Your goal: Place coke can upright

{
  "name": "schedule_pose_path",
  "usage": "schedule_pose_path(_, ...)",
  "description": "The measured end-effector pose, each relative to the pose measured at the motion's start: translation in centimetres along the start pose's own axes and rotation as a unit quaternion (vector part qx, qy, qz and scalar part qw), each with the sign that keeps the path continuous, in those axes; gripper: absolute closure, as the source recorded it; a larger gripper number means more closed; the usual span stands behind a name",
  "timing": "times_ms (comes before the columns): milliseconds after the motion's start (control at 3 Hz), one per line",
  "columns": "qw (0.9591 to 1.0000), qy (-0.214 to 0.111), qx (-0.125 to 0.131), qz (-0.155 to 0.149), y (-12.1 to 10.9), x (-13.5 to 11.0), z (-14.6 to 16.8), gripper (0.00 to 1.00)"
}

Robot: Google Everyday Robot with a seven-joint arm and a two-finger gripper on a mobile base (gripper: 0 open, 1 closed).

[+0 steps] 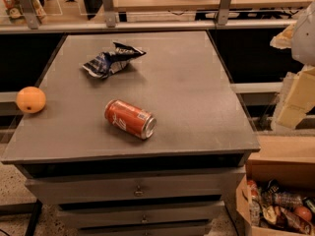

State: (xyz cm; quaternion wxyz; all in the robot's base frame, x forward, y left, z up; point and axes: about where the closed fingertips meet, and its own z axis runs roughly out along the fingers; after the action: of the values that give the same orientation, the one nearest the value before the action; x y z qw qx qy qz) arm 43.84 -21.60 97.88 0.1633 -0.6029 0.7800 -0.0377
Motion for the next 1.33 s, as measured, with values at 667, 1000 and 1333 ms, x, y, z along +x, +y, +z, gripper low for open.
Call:
schedule_pose_path(667, 0.9982, -0.021, -0.023, -0.051, 0.7, -3.1, 0.5, 0.0)
schedule_pose_path(1000, 0.9894, -0.052, -0.052, -0.126, 2.6, -9.8, 0.6, 0.0)
schedule_pose_path(1333, 0.9754, -0.08, -0.077, -0.19, 5.2, -16.2, 0.3, 0.0)
